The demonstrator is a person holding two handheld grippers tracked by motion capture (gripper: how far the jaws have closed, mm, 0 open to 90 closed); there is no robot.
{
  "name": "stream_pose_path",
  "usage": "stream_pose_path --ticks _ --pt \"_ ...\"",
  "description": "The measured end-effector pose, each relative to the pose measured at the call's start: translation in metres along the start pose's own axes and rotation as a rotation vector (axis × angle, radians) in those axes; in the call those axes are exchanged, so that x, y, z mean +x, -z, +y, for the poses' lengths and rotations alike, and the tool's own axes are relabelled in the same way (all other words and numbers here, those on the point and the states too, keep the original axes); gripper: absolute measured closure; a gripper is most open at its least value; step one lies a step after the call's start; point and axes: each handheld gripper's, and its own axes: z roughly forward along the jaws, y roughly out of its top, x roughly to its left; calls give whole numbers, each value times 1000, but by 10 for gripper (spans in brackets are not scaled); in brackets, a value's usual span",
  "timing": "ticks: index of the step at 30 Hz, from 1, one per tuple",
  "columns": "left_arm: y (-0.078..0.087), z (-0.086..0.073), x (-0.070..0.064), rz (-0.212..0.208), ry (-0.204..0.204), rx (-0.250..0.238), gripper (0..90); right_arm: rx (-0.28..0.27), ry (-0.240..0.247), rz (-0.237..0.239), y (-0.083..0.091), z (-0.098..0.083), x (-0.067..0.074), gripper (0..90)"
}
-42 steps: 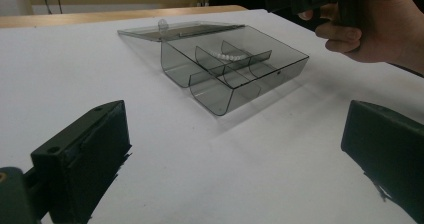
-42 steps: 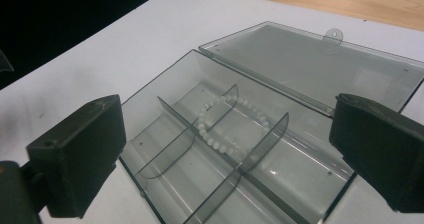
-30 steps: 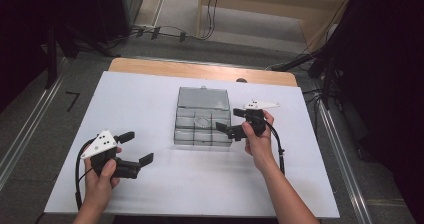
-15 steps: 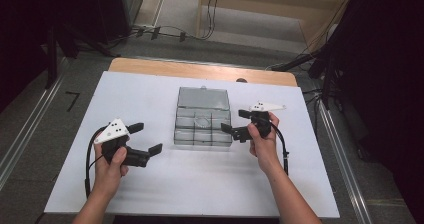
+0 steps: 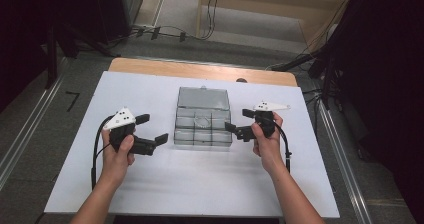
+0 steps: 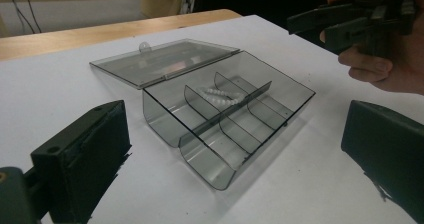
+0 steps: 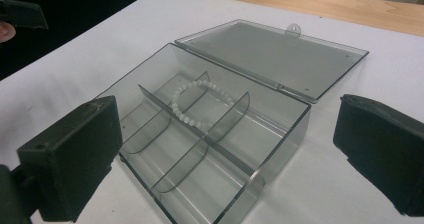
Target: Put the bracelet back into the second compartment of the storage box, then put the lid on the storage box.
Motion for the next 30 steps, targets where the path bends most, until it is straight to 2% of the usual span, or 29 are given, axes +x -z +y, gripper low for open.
stream_pose_path --ticks 7,19,23,30 --pt "-14 8 3 -8 -5 8 0 -6 -11 -4 2 2 -4 0" --pt "-41 16 14 -29 17 22 0 -14 -23 -1 -1 10 -8 0" --pt "-51 18 19 -33 31 38 0 -8 -26 -3 -5 13 -11 0" --pt "-65 23 31 -36 74 31 3 -9 -53 5 -13 20 -18 0"
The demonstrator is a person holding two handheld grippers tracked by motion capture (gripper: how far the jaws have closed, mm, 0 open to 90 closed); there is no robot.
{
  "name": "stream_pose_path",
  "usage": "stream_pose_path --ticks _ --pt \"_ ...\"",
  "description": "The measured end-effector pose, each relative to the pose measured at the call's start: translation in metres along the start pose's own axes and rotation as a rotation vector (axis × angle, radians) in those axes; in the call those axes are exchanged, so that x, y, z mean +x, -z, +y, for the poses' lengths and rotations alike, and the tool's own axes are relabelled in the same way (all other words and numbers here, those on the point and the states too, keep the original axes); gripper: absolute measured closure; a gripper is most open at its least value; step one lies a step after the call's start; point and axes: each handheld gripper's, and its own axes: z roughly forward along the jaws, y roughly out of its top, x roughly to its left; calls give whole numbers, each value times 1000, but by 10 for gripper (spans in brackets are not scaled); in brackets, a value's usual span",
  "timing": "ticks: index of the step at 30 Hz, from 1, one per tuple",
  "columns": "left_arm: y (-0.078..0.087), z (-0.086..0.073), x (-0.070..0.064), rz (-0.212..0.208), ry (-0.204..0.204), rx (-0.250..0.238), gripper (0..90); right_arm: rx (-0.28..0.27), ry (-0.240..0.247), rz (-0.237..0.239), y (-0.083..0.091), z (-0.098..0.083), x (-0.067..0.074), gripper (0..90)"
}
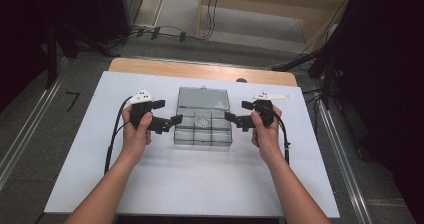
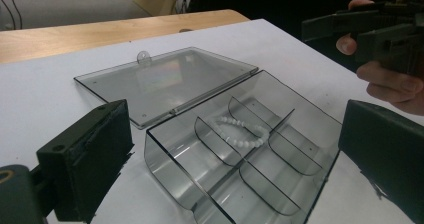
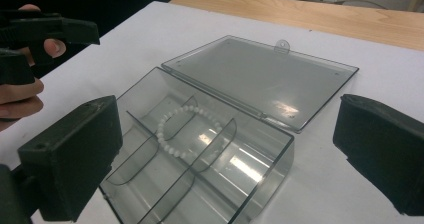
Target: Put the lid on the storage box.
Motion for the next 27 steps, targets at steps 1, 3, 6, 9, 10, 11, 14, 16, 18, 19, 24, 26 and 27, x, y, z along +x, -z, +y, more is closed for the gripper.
stream_pose_path --ticks 1,3,6,9,10,11,14,16,18,19,24,26,27 --pt "-2 1 2 -1 4 2 3 1 -2 -2 -1 1 -1 0" --pt "-6 2 5 -1 11 5 3 -4 -10 -3 -2 3 -4 0" --pt "-11 5 8 3 22 7 4 -17 -28 -15 -3 4 -8 0" --pt "-17 7 12 10 33 11 5 -9 -38 -5 -6 5 -12 0" --pt "-19 7 14 12 36 16 5 -3 -35 -4 -8 5 -12 0" --pt "-21 7 15 10 41 14 5 4 -29 -6 -10 6 -13 2" --pt "-28 6 18 17 56 24 5 7 -28 -11 -14 8 -15 17" --pt "-33 5 20 21 60 46 5 3 -48 -10 -17 9 -18 17" --pt "-36 4 24 28 78 52 5 -5 -57 -12 -20 10 -20 17" --pt "-37 4 26 31 87 54 5 -2 -62 -10 -22 10 -21 17" --pt "-44 5 30 46 96 74 27 30 -71 -33 -34 12 -28 17" --pt "-45 6 32 39 109 69 28 44 -77 -33 -38 13 -30 18" --pt "-47 6 34 45 115 67 28 48 -81 -34 -41 13 -32 17"
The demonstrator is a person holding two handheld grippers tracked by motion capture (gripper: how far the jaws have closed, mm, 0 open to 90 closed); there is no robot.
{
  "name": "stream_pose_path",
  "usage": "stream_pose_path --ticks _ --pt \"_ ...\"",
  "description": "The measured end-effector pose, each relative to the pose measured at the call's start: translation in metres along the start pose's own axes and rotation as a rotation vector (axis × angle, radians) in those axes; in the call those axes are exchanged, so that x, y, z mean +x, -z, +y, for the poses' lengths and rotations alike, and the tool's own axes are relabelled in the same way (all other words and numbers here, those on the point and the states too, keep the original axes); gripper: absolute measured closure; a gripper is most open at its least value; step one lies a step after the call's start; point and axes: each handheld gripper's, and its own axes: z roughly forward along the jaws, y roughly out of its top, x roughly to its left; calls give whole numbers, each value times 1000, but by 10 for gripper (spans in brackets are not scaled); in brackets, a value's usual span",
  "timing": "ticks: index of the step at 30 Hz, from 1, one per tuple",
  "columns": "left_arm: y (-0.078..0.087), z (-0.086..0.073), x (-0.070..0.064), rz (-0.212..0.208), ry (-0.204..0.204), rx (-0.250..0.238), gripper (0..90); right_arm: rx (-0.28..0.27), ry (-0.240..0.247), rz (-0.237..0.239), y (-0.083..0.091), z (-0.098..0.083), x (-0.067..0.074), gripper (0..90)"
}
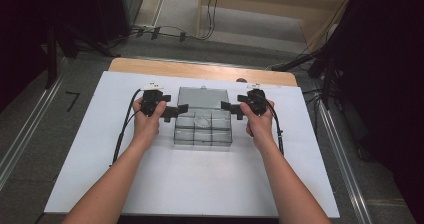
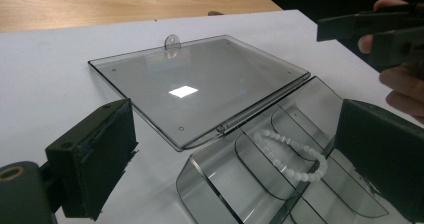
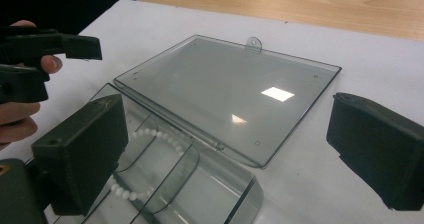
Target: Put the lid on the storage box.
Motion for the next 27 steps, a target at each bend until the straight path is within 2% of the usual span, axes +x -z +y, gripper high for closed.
stream_pose_path --ticks 7,10,12,16,18,21,27 --pt "-13 6 5 33 32 48 79 9 -64 24 -12 1 -6 20" --pt "-19 8 8 29 69 57 119 17 -84 31 -16 2 -7 26" --pt "-22 10 9 32 77 71 140 31 -89 33 -19 3 -7 27" --pt "-27 13 11 59 87 97 152 49 -103 26 -23 5 -7 41" --pt "-29 13 13 53 114 99 172 63 -112 19 -25 5 -8 45" --pt "-32 13 16 53 122 109 188 75 -130 -4 -28 5 -11 77" --pt "-39 13 19 69 157 138 208 94 -176 -14 -34 2 -17 127"
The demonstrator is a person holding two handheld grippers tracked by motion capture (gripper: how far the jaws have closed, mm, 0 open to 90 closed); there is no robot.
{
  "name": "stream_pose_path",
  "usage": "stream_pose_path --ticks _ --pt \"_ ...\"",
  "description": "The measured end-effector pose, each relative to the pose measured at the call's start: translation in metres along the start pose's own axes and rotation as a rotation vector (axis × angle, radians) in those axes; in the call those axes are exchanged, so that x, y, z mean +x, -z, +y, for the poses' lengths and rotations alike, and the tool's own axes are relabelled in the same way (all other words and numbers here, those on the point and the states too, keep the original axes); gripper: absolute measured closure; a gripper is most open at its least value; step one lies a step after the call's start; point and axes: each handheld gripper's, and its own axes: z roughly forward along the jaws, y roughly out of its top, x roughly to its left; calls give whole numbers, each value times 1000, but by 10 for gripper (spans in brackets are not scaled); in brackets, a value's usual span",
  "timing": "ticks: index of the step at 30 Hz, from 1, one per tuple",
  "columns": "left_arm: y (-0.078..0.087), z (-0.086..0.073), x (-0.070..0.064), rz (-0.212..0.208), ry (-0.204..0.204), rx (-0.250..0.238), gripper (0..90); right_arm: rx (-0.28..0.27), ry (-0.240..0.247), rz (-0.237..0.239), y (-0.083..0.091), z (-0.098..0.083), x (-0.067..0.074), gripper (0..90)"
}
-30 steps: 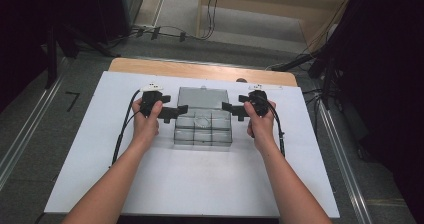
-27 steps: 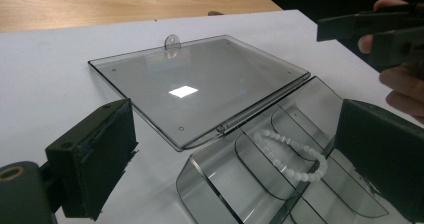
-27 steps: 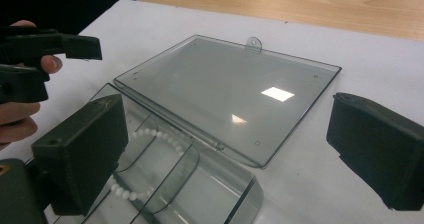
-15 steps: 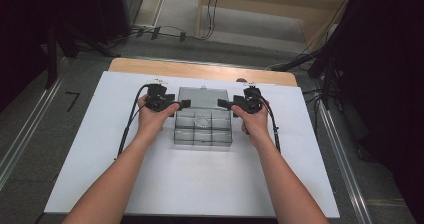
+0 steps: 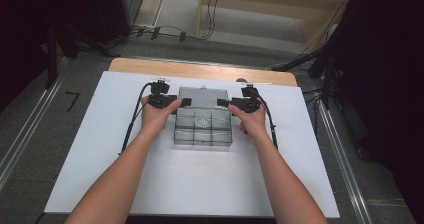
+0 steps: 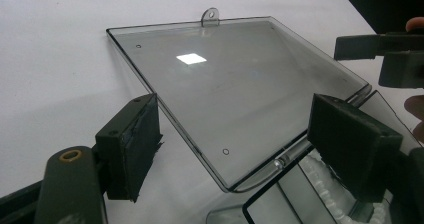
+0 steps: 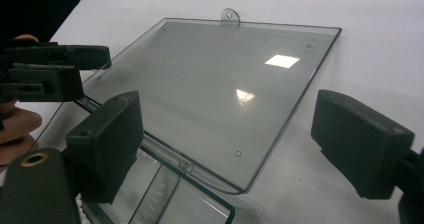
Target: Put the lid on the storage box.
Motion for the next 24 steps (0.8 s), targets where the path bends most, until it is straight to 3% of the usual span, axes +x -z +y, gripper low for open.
stream_pose_path --ticks 16,19,24 --pt "-7 -2 2 5 43 16 242 67 -32 -21 -15 -1 -2 200" --pt "-9 -3 2 20 62 28 273 73 -39 -13 -18 -1 -2 200" --pt "-11 -4 3 6 79 38 312 80 -50 7 -21 -2 -3 207"
